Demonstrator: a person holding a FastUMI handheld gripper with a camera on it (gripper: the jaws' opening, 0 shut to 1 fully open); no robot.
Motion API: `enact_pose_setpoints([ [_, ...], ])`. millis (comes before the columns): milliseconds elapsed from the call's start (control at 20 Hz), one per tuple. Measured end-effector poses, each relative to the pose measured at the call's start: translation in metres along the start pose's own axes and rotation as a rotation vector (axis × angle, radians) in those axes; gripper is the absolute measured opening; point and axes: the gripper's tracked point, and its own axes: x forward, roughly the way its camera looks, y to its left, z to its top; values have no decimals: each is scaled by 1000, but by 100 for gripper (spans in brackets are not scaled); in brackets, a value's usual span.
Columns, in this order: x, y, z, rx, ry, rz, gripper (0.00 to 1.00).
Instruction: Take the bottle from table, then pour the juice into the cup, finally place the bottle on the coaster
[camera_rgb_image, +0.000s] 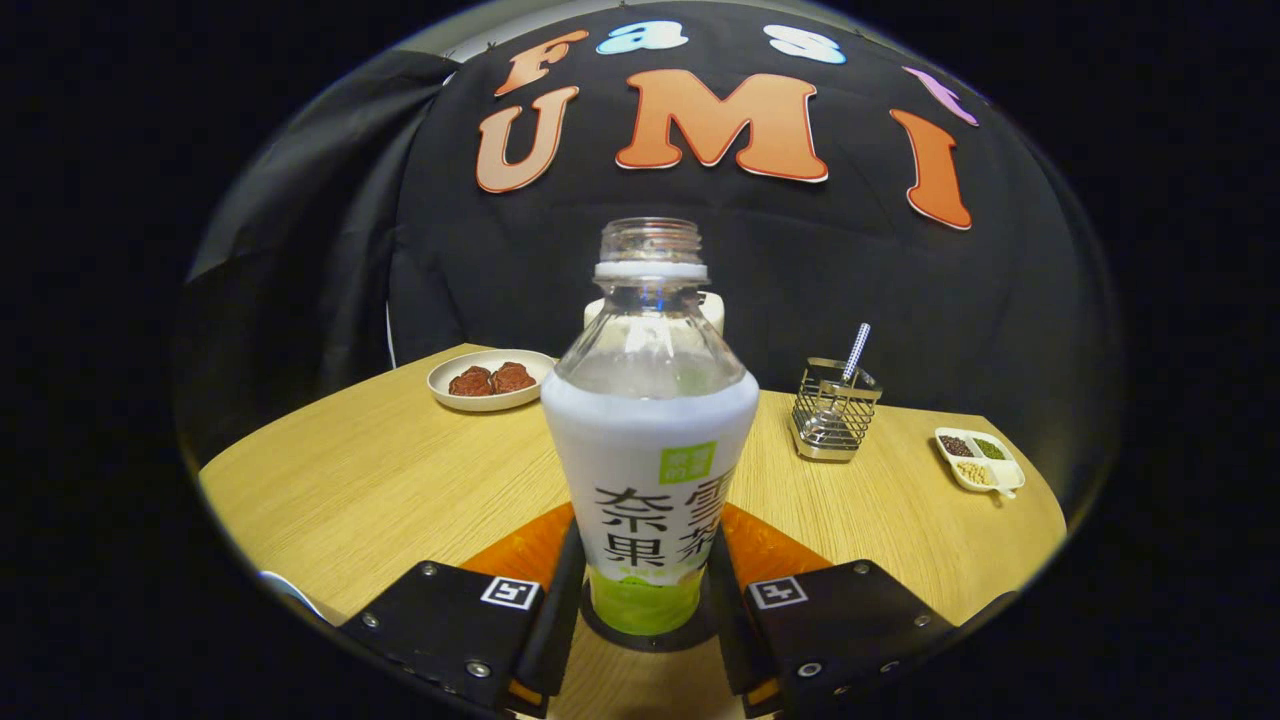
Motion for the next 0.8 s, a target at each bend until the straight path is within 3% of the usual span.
enact_pose_setpoints([
  [250,-7,-4,-6,-28,26,-16,67],
  [400,-19,2,-6,-43,38,-2,79],
  [600,-40,-7,9,-44,7,-16,90],
  [800,-83,-21,41,-8,-61,-28,95],
])
